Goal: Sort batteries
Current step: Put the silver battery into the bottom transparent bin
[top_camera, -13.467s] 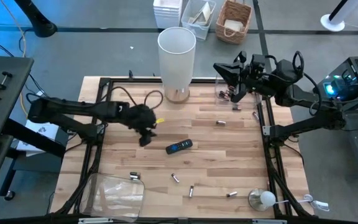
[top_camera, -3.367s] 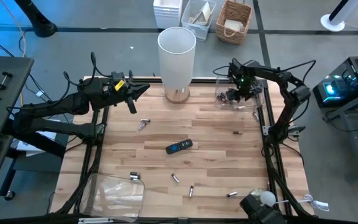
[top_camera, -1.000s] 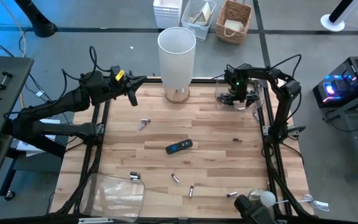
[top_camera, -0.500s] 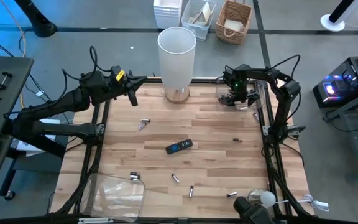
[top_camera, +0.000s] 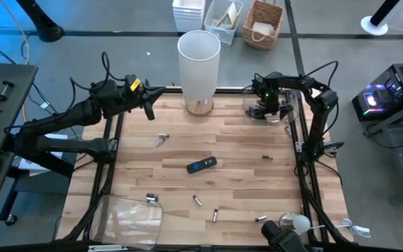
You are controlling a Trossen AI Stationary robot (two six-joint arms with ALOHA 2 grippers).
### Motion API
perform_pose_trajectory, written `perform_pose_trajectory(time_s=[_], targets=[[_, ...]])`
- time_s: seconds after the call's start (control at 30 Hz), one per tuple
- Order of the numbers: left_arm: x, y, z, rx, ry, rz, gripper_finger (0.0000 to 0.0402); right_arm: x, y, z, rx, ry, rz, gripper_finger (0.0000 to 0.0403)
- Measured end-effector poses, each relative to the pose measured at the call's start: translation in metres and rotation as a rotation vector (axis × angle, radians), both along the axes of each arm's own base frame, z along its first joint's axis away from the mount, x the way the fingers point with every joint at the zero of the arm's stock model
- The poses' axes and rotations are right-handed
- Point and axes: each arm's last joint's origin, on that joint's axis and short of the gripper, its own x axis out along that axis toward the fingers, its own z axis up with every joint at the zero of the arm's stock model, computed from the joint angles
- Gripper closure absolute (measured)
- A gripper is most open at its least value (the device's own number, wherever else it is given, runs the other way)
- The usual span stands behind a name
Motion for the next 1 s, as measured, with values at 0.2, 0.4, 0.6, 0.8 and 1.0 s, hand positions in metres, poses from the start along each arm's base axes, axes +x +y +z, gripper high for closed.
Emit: perform_pose_trajectory(time_s=[0.2,0.4,0.6,0.8,1.0], targets=[[0.000,0.000,0.000,-0.001,-0.001,-0.012,0.0401,0.002,0.001,-0.001,0.038,-0.053,0.036,0.0055],[0.000,0.000,0.000,-0.001,-0.001,-0.012,0.0401,0.006,0.002,-0.002,0.111,-0.195,0.053,0.0055],[0.000,0.000,0.000,0.000,-0.001,-0.012,0.0401,0.006,0.005,-0.001,0.142,-0.211,0.015,0.0055],[0.000,0.000,0.000,0.014,0.007,-0.012,0.0401,0.002,0.012,0.002,0.188,-0.101,0.007,0.0055],[0.000,0.000,0.000,0.031,0.016,-0.014,0.0401,0.006,0.019,0.004,0.205,-0.045,0.020,0.0055]])
